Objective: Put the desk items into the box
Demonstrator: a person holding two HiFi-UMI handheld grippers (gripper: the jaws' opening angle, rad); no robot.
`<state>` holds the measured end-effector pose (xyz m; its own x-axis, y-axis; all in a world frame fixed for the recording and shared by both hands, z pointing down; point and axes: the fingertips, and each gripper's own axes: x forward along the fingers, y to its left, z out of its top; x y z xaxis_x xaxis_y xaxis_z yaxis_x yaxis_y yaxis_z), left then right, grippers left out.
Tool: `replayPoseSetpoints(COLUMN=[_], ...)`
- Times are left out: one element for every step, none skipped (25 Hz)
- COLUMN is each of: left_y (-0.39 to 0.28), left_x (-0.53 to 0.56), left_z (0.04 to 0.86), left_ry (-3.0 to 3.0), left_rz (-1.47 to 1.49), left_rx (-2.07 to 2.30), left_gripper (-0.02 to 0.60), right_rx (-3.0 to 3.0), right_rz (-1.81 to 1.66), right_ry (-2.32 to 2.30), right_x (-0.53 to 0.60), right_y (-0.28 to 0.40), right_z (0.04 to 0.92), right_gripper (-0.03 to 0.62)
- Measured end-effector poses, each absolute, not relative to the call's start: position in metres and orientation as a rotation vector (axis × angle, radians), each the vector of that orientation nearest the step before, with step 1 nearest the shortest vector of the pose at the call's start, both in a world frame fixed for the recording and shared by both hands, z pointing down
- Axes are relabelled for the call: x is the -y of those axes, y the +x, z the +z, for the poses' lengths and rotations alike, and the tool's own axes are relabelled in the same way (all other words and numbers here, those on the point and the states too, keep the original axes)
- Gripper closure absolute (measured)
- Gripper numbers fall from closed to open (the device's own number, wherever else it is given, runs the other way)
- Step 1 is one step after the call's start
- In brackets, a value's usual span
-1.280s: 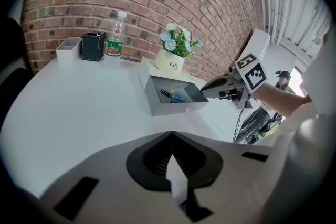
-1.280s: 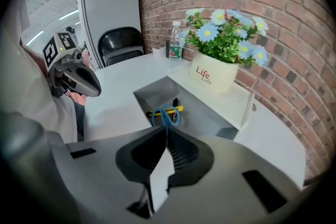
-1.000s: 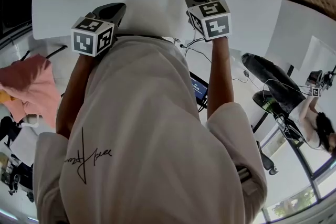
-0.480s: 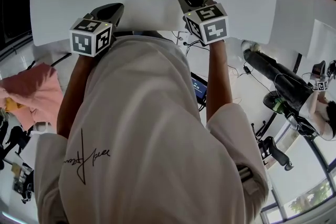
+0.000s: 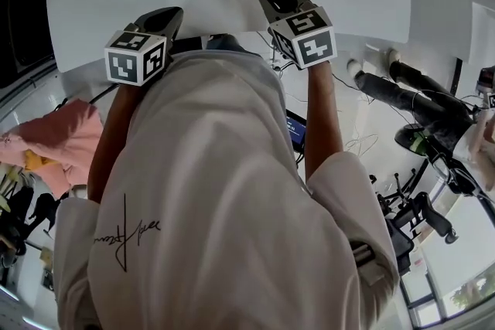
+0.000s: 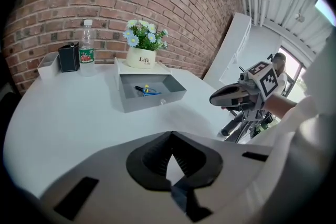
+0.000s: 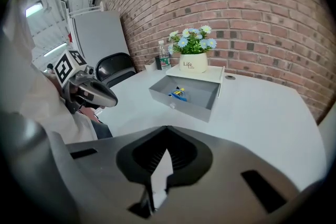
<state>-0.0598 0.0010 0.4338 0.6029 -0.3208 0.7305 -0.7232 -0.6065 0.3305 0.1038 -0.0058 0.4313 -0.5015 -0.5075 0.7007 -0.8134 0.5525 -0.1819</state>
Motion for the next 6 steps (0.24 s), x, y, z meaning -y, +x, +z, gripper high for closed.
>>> replayPoseSetpoints(left_y=[-0.060, -0.059, -0.057, -0.055, -0.053, -0.051], left_x=[-0.003, -0.007, -0.011, -0.016, -0.021, -0.026], left_z=[0.433, 0.432, 0.432, 0.431, 0.431, 0.431], left_ry=[2.208, 2.210, 2.214, 2.217, 2.221, 2.225], left_rz=[0.840, 0.839, 0.837, 0.834, 0.832, 0.829], left_rx=[0.820, 0.821, 0.822, 0.824, 0.826, 0.828], left_gripper=[0.577, 0.577, 0.577, 0.577, 0.577, 0.577], right_rx=[2.204, 2.208, 2.212, 2.214, 2.216, 2.218], right_rz=[0.682, 0.690, 0.699, 0.709, 0.720, 0.732], right_ry=[1.067, 1.077, 1.085, 1.093, 1.101, 1.109], right_x=[0.003, -0.003, -0.009, -0.015, -0.022, -0.029], right_y=[0.103, 0.103, 0.104, 0.105, 0.107, 0.108], right_z=[0.430, 0.430, 0.430, 0.430, 0.431, 0.432], right_gripper=[0.568, 0.568, 0.568, 0.568, 0.568, 0.568])
